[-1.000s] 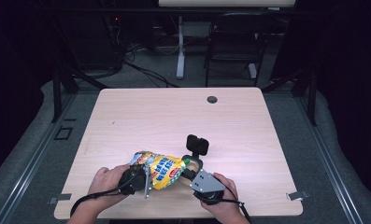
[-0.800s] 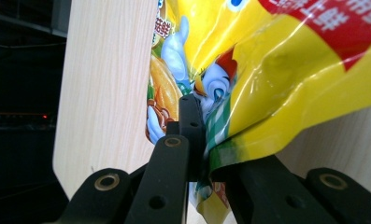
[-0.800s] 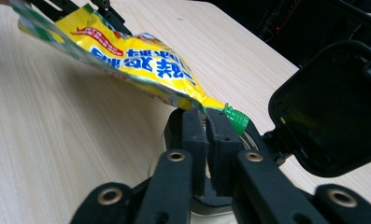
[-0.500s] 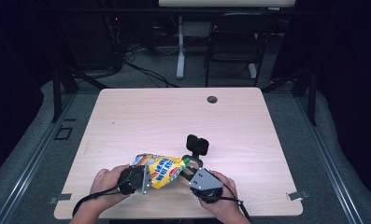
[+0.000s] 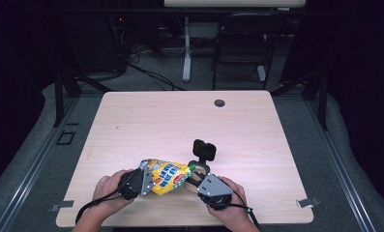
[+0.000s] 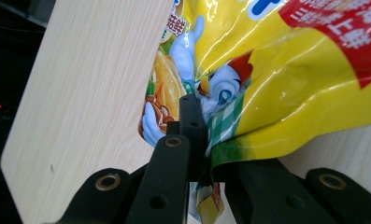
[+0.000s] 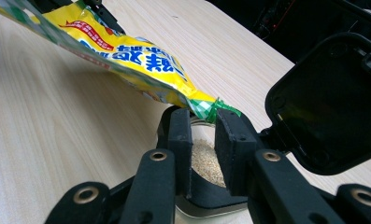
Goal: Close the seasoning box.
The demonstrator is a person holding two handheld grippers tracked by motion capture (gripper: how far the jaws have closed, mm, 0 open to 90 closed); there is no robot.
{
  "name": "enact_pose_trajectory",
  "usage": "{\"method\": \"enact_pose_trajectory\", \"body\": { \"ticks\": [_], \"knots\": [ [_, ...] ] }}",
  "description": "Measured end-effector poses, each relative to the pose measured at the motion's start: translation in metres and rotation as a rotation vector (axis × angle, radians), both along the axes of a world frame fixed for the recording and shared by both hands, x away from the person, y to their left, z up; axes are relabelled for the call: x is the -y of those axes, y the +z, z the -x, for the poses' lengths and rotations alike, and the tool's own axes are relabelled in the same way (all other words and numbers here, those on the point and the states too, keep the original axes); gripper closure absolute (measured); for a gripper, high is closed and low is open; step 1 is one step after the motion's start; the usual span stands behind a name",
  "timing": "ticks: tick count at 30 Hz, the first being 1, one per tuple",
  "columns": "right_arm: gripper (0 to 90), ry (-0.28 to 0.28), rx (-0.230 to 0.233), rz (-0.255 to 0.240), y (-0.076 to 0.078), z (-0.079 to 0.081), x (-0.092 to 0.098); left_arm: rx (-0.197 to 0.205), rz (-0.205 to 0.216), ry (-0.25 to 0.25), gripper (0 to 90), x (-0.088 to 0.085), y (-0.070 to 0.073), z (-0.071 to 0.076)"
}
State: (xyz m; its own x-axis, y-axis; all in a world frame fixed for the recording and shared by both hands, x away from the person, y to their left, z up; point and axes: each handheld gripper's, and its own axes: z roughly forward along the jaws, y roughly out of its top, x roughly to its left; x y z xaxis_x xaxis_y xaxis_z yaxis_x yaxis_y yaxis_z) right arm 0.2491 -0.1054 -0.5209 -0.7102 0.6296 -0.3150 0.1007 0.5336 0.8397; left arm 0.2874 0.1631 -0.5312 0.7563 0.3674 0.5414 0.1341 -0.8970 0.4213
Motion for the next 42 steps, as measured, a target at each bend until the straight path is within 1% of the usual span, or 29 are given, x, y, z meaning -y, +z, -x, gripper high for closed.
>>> {"method": "enact_pose_trajectory", "body": {
  "ticks": [1, 2, 3, 5, 6, 7, 8, 9, 13, 14, 15, 16, 17, 19, 20, 21, 23, 24, 25, 28, 29, 33, 36, 37, 39, 40, 41, 42],
  "knots": [
    [76.4, 0.000, 0.000, 0.000, 0.000, 0.000, 0.000, 0.000, 0.000, 0.000, 88.9, 0.000, 0.000, 0.000],
    [76.6, -0.001, -0.001, 0.001, 0.000, 0.000, 0.000, -0.006, 0.018, 0.006, 88.9, -0.002, 0.000, -0.001],
    [76.6, -0.001, -0.001, 0.001, 0.000, 0.000, 0.000, -0.006, 0.018, 0.006, 88.9, -0.002, 0.000, -0.001],
    [76.6, 0.000, -0.001, 0.002, 0.000, 0.000, 0.000, -0.016, 0.037, 0.012, 88.9, -0.004, 0.001, -0.002],
    [76.5, -0.002, -0.002, 0.006, 0.000, 0.000, 0.000, -0.023, 0.062, 0.023, 88.9, -0.006, 0.001, -0.003],
    [76.5, -0.002, -0.002, 0.006, 0.000, 0.000, 0.000, -0.023, 0.062, 0.023, 88.9, -0.006, 0.001, -0.003],
    [76.4, -0.002, -0.002, 0.001, 0.000, 0.000, 0.000, -0.030, 0.087, 0.031, 88.9, -0.008, 0.001, -0.005],
    [76.4, -0.002, -0.002, 0.001, 0.000, 0.000, 0.000, -0.030, 0.087, 0.031, 88.9, -0.008, 0.001, -0.005],
    [76.5, -0.001, -0.002, 0.003, 0.000, 0.000, 0.000, -0.043, 0.117, 0.041, 88.9, -0.012, 0.001, -0.007],
    [76.6, -0.001, -0.002, 0.001, 0.000, 0.000, 0.000, -0.051, 0.136, 0.050, 88.9, -0.014, 0.001, -0.009],
    [76.6, -0.001, -0.002, 0.001, 0.000, 0.000, 0.000, -0.051, 0.136, 0.050, 88.9, -0.014, 0.001, -0.009],
    [76.7, -0.001, -0.001, 0.000, 0.000, 0.000, 0.000, -0.063, 0.162, 0.060, 88.9, -0.017, 0.001, -0.011],
    [76.8, -0.002, 0.000, -0.003, 0.000, 0.000, 0.000, -0.063, 0.162, 0.060, 88.9, -0.017, 0.001, -0.011],
    [76.9, 0.000, 0.001, -0.003, 0.000, 0.000, 0.000, -0.072, 0.186, 0.068, 88.9, -0.020, 0.002, -0.012],
    [76.9, -0.001, 0.000, -0.005, 0.000, 0.000, 0.000, -0.082, 0.209, 0.080, 88.9, -0.023, 0.002, -0.014],
    [76.9, -0.001, 0.000, -0.005, 0.000, 0.000, 0.000, -0.082, 0.209, 0.080, 88.9, -0.023, 0.002, -0.014],
    [77.0, -0.001, 0.000, -0.004, 0.000, 0.000, 0.001, -0.096, 0.239, 0.090, 88.9, -0.027, 0.002, -0.016],
    [77.1, -0.002, 0.001, -0.005, 0.000, 0.000, 0.001, -0.111, 0.267, 0.100, 88.9, -0.031, 0.002, -0.018],
    [77.1, -0.002, 0.001, -0.005, 0.000, 0.000, 0.001, -0.111, 0.267, 0.100, 88.9, -0.031, 0.002, -0.018],
    [77.2, -0.001, 0.000, -0.002, 0.000, 0.000, 0.001, -0.128, 0.318, 0.124, 88.9, -0.036, 0.001, -0.021],
    [77.3, -0.001, 0.001, -0.005, 0.000, 0.000, 0.001, -0.140, 0.326, 0.128, 88.9, -0.038, 0.002, -0.022],
    [77.3, 0.001, -0.001, -0.006, 0.000, 0.000, 0.001, -0.163, 0.400, 0.163, 88.8, -0.045, 0.000, -0.026],
    [77.4, 0.001, -0.001, -0.007, 0.000, 0.000, 0.001, -0.182, 0.436, 0.176, 88.8, -0.050, 0.000, -0.028],
    [77.4, 0.001, -0.001, -0.007, 0.000, 0.000, 0.001, -0.184, 0.446, 0.182, 88.8, -0.051, 0.000, -0.029],
    [77.5, 0.000, -0.001, -0.003, 0.000, 0.000, 0.001, -0.189, 0.451, 0.199, 88.8, -0.053, 0.000, -0.030],
    [77.5, 0.000, -0.001, -0.003, 0.000, 0.000, 0.001, -0.189, 0.451, 0.199, 88.7, -0.053, 0.000, -0.030],
    [77.5, 0.000, 0.000, -0.004, 0.000, 0.000, 0.001, -0.192, 0.464, 0.202, 88.7, -0.054, 0.000, -0.031],
    [77.5, -0.002, 0.000, -0.006, 0.000, 0.000, 0.001, -0.196, 0.463, 0.204, 88.7, -0.054, 0.000, -0.031]
  ]
}}
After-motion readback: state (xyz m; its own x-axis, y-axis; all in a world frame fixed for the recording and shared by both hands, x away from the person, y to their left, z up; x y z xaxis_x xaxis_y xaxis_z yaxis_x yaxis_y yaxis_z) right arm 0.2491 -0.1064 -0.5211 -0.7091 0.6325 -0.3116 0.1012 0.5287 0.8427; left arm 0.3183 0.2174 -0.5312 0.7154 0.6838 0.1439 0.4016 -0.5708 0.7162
